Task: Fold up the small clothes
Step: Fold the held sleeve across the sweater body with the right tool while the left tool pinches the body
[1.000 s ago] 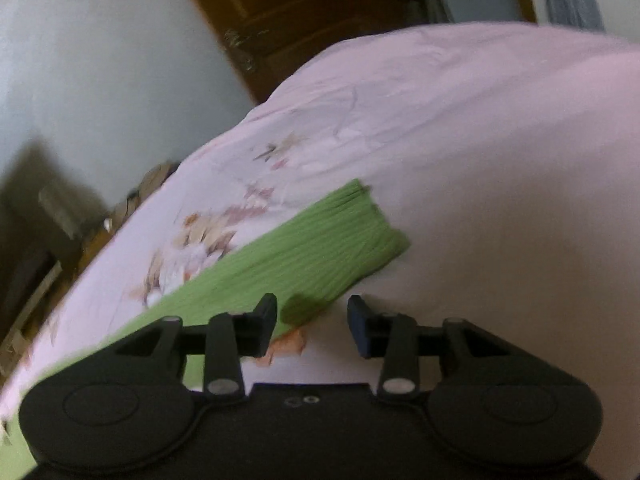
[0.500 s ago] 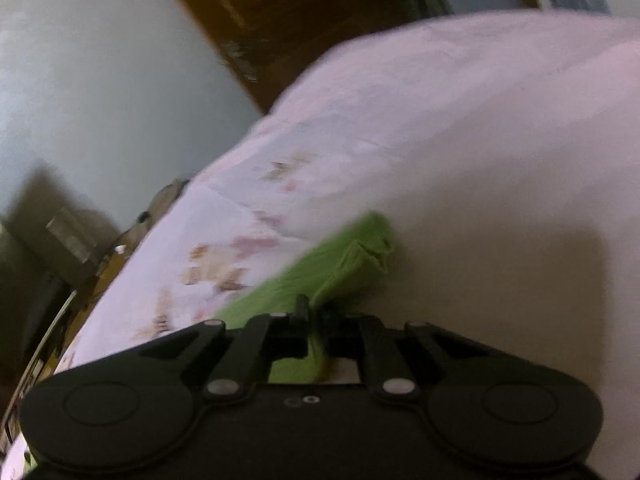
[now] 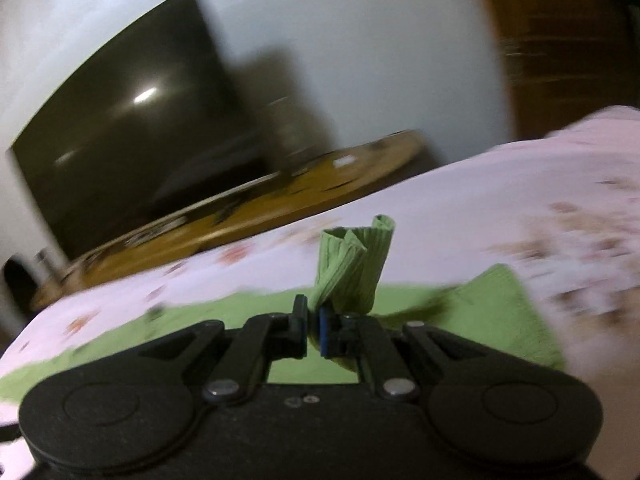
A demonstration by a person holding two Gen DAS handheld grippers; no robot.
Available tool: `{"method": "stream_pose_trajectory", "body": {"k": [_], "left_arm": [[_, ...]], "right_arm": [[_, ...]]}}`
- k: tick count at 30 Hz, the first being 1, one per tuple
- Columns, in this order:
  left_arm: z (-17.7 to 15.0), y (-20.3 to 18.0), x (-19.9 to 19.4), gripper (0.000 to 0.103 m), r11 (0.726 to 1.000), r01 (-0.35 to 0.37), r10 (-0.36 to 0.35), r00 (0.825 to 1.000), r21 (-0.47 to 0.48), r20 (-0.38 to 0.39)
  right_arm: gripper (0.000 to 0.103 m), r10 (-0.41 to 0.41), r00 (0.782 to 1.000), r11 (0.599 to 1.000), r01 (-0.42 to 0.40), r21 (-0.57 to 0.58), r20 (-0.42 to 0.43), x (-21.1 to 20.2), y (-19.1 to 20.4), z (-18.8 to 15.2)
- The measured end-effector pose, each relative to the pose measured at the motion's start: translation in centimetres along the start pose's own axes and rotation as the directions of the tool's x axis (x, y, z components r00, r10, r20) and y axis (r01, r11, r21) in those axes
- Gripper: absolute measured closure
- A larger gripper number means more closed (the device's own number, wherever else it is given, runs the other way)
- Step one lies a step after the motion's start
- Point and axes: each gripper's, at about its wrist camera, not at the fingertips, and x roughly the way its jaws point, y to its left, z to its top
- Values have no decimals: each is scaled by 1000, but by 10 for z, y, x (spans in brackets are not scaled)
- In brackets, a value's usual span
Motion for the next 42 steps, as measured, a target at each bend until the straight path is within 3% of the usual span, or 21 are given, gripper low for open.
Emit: {"method": "stream_pose_trajectory", "body": {"k": [2,4,6,7,11,14,15,16,17,19,22,26,27,28,30,33,35,42], "left_arm": [[3,15,2,0,1000,-16,15,1000,-9,-13],[4,27,5,0,1000,-9,8,1000,-14,-28],[5,32,7,0,1000,1,-2,999,-18,-33],[5,33,9,0,999,18,-19,999,-32,-40],[6,19,18,0,989,130,-135,988,-71,-69],[6,-19,26,3,965,253,-258,963,-74,-76],[6,-33,28,13,950,300,-307,949,-83,-77],[7,-49,34,39,930,353,-363,927,-103,-96],[7,-64,40,50,914,387,-401,908,-119,-121],[4,-90,49,50,895,428,-444,883,-126,-152],[-2,-117,62,50,877,452,-478,857,-163,-193],[-10,-130,82,53,867,434,-487,839,-244,-242],[-13,-132,86,64,863,431,-492,836,-265,-242],[-16,-134,90,84,862,416,-488,835,-289,-254],[-25,-136,98,91,849,407,-500,825,-338,-262],[-25,-141,101,96,845,413,-503,829,-339,-244],[-18,-141,95,97,851,418,-493,845,-317,-207],[17,-109,68,97,852,443,-480,874,-278,-78]], "right_arm": [[97,52,998,998,-53,-37,-41,14,36,-14],[86,101,990,992,-109,-70,-98,33,68,-31],[46,117,978,982,-140,-125,-171,52,92,-54],[43,110,973,976,-144,-161,-203,57,102,-62],[49,106,982,964,-140,-226,-159,36,110,-74],[49,56,991,981,-77,-177,-123,11,84,-70],[49,33,993,987,-51,-153,-116,6,72,-67],[49,15,994,991,-29,-131,-109,1,59,-65],[49,-4,995,994,-6,-108,-97,-6,47,-61],[49,-36,997,996,30,-85,-75,-22,30,-58],[49,-71,996,996,68,-58,-47,-44,0,-56],[49,-104,994,994,104,-21,-32,-60,-32,-57],[49,-111,993,994,110,-13,-31,-62,-38,-57],[49,-118,993,993,118,-4,-31,-66,-46,-58],[49,-123,992,992,124,11,-30,-69,-55,-59],[49,-127,991,992,128,12,-29,-73,-63,-58],[49,-128,991,992,128,11,-28,-75,-69,-57],[49,-149,987,989,149,-4,-58,-63,-75,-54]]}}
